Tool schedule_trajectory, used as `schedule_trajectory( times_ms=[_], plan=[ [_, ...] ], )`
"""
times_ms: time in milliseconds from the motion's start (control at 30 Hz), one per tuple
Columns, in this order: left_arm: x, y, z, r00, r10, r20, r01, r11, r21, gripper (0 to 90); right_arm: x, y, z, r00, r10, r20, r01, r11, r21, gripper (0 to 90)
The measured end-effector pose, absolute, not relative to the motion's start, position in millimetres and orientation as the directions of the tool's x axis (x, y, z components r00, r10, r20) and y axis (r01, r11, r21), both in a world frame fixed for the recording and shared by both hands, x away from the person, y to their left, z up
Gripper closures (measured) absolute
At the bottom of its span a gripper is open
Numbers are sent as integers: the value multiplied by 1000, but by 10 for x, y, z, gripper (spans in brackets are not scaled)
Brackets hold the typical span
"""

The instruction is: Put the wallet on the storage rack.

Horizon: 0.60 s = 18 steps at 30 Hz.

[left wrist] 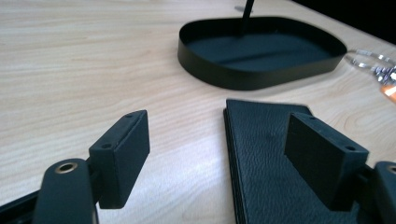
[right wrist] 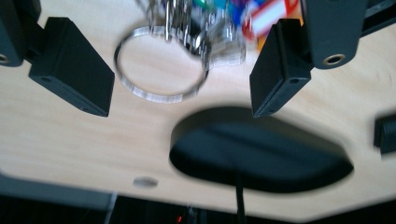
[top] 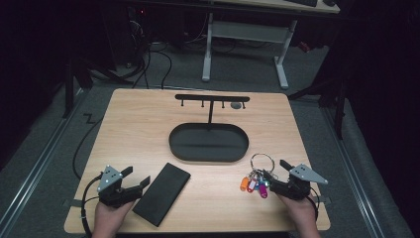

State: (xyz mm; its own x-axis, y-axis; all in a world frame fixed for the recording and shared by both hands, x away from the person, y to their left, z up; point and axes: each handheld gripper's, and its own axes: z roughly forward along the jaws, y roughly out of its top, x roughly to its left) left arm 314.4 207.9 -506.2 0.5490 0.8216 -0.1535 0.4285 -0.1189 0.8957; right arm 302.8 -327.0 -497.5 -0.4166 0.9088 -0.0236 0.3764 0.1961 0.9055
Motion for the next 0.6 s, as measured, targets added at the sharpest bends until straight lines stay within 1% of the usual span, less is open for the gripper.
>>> schedule_trajectory(
  times_ms=[200, 333, 400, 433, 467, 533, 600],
  plan=[
    [3134, 2091, -5037, 546, 830, -112, 410, -148, 900, 245, 3076, -3311, -4977, -392, 917, -70, 376, 229, 898, 239],
    [3093, 2093, -5074, 540, 834, -114, 427, -155, 891, 245, 3100, -3334, -4977, -381, 921, -79, 366, 229, 902, 243],
    [3083, 2091, -5089, 539, 834, -120, 439, -156, 885, 245, 3111, -3363, -4978, -360, 931, -60, 378, 205, 903, 250],
    [3081, 2088, -5095, 538, 834, -120, 438, -156, 885, 261, 3127, -3384, -4978, -352, 935, -35, 388, 180, 904, 257],
    [3082, 2082, -5100, 539, 834, -120, 439, -157, 884, 261, 3127, -3384, -4978, -352, 935, -35, 388, 180, 904, 257],
    [3097, 2073, -5111, 542, 832, -115, 442, -166, 881, 276, 3149, -3403, -4973, -351, 936, 3, 395, 145, 907, 266],
    [3110, 2072, -5123, 541, 832, -124, 450, -162, 878, 291, 3158, -3405, -4968, -344, 939, 18, 409, 133, 903, 281]
  ],
)
